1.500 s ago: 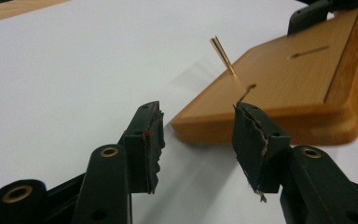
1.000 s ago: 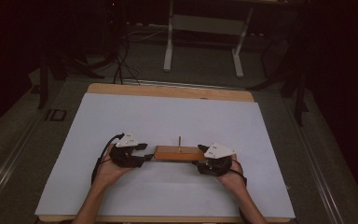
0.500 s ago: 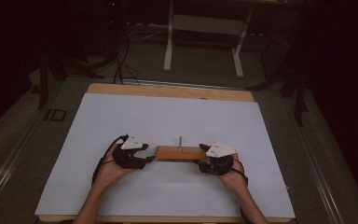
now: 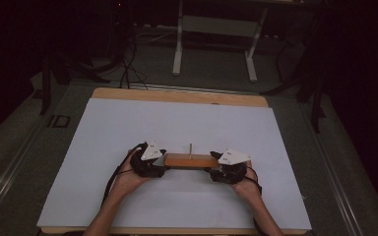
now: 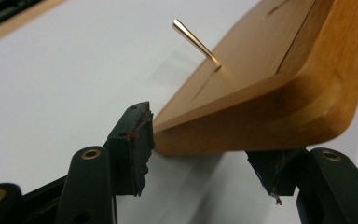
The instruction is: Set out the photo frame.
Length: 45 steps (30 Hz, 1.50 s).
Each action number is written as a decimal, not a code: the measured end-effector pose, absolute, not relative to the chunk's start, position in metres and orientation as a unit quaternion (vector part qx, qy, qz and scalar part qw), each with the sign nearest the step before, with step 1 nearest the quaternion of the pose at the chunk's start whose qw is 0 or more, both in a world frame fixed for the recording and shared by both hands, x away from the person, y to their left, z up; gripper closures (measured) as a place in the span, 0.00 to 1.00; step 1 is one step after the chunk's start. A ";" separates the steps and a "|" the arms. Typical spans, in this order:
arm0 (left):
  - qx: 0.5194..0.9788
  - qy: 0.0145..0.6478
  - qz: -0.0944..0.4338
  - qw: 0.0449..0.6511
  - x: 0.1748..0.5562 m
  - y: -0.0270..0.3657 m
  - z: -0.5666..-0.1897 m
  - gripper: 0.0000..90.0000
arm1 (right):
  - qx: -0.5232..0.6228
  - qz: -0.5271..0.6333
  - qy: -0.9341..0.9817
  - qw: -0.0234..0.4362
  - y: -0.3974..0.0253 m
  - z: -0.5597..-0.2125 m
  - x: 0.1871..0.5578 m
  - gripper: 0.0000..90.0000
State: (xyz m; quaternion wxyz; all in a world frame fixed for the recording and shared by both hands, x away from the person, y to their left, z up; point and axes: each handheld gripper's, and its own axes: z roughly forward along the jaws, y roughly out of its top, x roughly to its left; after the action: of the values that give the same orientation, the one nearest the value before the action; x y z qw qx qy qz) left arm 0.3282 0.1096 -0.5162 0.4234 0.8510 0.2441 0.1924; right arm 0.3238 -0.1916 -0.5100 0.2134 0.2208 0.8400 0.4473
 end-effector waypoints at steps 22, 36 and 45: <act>0.853 0.234 0.202 0.420 0.331 0.099 -0.514 0.55 | 0.228 0.454 0.837 0.202 -0.202 -0.513 0.330 0.51; 0.860 0.208 0.262 0.386 0.325 0.092 -0.513 0.62 | 0.234 0.455 0.834 0.209 -0.203 -0.511 0.331 0.53; 0.856 0.210 0.241 0.406 0.325 0.096 -0.511 0.65 | 0.241 0.476 0.823 0.195 -0.209 -0.508 0.332 0.59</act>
State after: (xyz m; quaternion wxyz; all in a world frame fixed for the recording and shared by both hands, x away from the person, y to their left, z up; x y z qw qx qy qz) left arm 0.3250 0.0962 -0.5105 0.4060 0.8561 0.2102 0.2409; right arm 0.3321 -0.2091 -0.5075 0.1951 0.2415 0.8231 0.4755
